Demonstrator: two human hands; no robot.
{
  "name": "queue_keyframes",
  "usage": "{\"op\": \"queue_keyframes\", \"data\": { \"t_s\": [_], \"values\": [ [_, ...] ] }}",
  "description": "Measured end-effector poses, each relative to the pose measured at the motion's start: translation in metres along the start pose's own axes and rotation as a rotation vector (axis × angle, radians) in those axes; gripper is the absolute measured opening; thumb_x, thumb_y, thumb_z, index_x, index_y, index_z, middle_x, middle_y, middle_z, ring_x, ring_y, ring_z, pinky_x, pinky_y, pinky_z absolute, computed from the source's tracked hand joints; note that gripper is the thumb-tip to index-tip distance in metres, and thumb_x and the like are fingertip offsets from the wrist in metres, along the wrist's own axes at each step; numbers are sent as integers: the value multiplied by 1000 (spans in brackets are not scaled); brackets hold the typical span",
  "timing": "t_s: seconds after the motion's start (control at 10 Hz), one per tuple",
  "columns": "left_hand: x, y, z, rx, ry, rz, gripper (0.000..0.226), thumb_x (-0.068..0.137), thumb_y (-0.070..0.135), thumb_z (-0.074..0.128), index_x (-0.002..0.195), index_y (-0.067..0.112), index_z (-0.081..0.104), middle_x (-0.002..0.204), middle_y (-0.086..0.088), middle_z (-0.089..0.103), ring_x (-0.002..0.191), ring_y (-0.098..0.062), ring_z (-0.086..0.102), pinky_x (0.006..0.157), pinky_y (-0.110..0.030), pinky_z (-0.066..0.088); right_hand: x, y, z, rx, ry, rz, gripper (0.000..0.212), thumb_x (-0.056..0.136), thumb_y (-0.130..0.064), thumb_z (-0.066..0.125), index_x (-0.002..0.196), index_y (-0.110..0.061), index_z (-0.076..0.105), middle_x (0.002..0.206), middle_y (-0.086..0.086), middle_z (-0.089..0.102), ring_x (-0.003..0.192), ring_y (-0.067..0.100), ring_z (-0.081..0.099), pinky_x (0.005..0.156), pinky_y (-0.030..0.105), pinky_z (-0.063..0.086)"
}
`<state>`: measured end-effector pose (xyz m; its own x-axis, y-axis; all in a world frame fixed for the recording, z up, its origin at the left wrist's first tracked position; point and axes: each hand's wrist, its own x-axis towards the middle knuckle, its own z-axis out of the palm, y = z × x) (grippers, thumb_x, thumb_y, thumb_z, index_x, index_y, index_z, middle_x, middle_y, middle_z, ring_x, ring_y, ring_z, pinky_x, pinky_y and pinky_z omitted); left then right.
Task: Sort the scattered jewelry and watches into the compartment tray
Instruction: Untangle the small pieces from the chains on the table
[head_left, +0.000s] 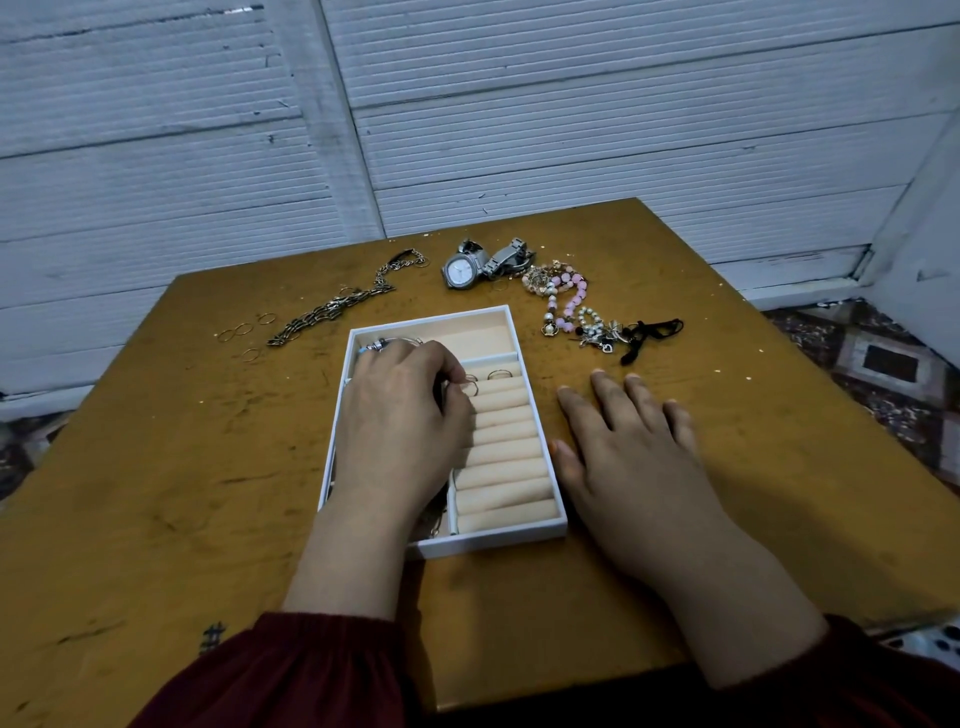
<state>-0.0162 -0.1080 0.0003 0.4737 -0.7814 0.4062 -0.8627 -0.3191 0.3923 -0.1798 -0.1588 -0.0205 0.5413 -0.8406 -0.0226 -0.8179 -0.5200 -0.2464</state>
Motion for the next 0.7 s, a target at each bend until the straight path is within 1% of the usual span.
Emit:
{"op": "queue_keyframes", "data": {
  "t_s": [0.2,0.4,0.7],
  "values": [
    [0,-1,1,11,-13,8,11,83,19,57,87,25,66,92,5,57,99,-18,46,76,-26,32,0,0,-1,-4,-5,3,55,99,-47,20,150,-34,6,160,-2,-1,147,21,-6,119,46,1],
    [0,0,0,20,-24,3,12,84,19,58,88,25,67,94,3,59,100,-19,46,77,-29,35,0,0,-1,-7,-12,4,55,99,-47,19,150,-34,5,160,-3,-2,147,21,-7,118,46,0],
    [0,1,0,16,-19,-2,11,83,19,58,87,24,67,92,3,59,99,-20,46,74,-28,31,0,-1,-1,-7,-3,0,55,99,-47,20,151,-33,7,160,-3,-1,147,22,-5,118,46,1]
  ]
}}
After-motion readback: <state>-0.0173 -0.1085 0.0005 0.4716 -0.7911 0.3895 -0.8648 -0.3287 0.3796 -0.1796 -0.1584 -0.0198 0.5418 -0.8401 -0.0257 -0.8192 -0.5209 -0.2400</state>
